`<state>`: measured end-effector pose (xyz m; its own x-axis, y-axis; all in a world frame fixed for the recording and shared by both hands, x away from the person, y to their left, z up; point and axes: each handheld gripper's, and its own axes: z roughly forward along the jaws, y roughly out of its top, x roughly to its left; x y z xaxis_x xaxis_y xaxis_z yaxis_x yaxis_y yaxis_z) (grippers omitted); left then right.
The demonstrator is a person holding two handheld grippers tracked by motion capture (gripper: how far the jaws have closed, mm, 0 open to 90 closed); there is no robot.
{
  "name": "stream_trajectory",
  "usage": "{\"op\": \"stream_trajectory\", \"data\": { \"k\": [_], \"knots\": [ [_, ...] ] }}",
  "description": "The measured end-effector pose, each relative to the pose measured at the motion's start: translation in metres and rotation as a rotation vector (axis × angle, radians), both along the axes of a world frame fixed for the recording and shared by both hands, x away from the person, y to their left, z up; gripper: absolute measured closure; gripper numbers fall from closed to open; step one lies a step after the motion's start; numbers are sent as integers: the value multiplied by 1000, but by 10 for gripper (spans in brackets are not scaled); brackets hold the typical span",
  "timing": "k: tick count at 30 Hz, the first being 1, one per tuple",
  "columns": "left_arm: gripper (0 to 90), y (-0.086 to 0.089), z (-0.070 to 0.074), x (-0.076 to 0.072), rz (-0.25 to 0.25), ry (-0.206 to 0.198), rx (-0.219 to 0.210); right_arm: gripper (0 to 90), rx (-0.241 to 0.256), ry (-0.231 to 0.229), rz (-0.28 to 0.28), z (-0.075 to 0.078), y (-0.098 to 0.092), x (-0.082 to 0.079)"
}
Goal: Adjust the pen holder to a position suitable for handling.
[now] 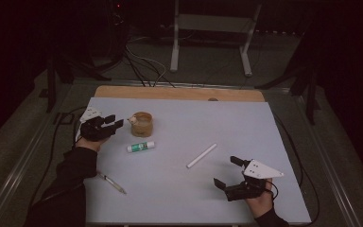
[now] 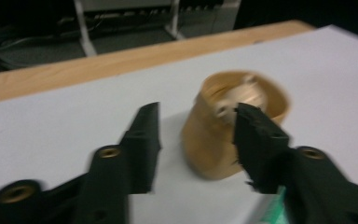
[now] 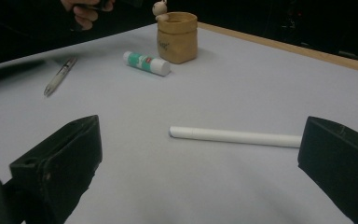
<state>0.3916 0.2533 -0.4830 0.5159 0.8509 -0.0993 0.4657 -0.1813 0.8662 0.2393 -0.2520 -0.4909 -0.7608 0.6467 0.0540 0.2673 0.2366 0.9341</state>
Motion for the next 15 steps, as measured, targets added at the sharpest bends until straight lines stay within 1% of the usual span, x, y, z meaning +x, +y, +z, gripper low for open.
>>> {"op": "stream_trajectory", "data": {
  "k": [1,2,4,5,6,7,9,10,11,12,13,15],
  "knots": [
    [708,0,-3,3,0,17,8,0,-2,-3,-1,0,0,0],
    [708,0,-6,5,-2,29,13,0,-2,-3,-1,0,0,0],
    [769,-2,-11,10,-1,59,29,0,0,-3,-1,0,0,-1],
    [823,-3,-14,13,-8,80,33,0,0,-3,-2,0,0,-1],
    [823,-4,-16,14,-6,91,48,0,0,-3,-2,0,0,-1],
    [887,-6,-19,16,-20,107,48,0,0,-3,-1,0,-1,0],
    [900,-9,-23,20,-22,135,52,0,0,-3,-2,0,-1,0],
    [900,-10,-25,21,-32,141,51,0,0,-2,-2,0,-1,0],
    [900,-10,-25,21,-32,141,51,0,0,-2,-2,0,-1,0],
    [900,-16,-30,25,-37,164,80,0,1,-1,-2,0,-1,0],
    [900,-18,-32,27,-44,167,96,0,2,-1,-3,0,-1,0],
    [900,-23,-34,31,-61,176,168,0,5,0,-3,0,-1,0]
  ]
}}
